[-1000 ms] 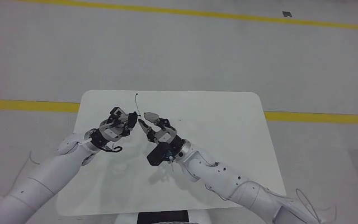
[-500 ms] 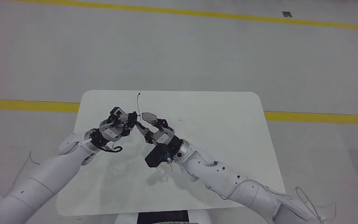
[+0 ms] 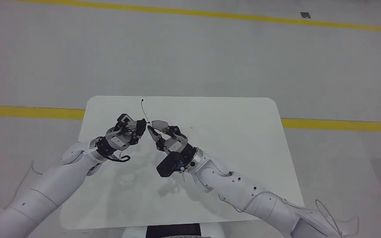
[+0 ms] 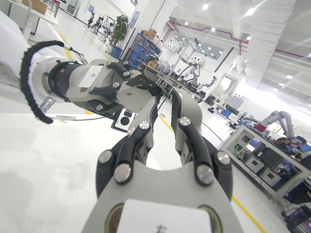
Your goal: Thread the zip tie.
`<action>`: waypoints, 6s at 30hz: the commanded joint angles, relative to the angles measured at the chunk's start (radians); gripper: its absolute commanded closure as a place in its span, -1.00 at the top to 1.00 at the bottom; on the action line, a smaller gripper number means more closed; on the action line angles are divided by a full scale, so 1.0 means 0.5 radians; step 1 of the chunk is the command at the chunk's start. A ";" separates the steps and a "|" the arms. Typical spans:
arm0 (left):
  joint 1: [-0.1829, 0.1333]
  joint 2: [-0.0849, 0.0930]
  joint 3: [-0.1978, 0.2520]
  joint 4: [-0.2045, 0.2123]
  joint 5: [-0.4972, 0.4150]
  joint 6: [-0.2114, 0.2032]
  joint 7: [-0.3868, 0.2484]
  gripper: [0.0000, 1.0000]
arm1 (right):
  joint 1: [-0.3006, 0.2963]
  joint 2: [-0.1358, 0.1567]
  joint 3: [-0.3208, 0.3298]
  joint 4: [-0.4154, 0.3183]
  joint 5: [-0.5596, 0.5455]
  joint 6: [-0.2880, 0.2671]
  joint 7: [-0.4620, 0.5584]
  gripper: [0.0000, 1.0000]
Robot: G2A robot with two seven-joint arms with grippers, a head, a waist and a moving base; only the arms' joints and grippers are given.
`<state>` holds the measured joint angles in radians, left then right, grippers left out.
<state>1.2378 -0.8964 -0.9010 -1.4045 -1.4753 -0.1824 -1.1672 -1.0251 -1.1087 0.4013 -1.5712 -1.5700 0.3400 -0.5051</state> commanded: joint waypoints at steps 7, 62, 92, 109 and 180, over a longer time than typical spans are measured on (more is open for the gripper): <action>0.000 0.000 0.000 0.000 0.000 0.000 0.000 -1.00 | 0.007 -0.002 -0.007 0.004 0.000 0.000 0.005 -1.00; 0.000 0.000 0.000 0.000 0.000 0.000 0.000 -1.00 | -0.168 0.133 0.200 -0.054 0.000 0.000 0.003 -1.00; 0.000 0.000 0.000 0.000 0.000 0.000 0.000 -1.00 | -0.242 0.153 0.261 -0.046 0.000 0.000 -0.012 -1.00; 0.000 0.000 0.000 0.000 0.000 0.000 0.000 -1.00 | -0.269 0.160 0.293 -0.031 0.000 0.000 0.009 -1.00; 0.147 0.054 -0.456 -0.188 0.836 -0.315 -0.261 -1.00 | -0.699 0.284 1.034 -0.179 1.579 -1.360 -0.162 1.00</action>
<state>1.3050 -0.8679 -1.1228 -1.4934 -1.0621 -0.3401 -1.2943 -1.3767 -0.9690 0.9188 -1.6580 -0.7871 -0.3398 -0.5881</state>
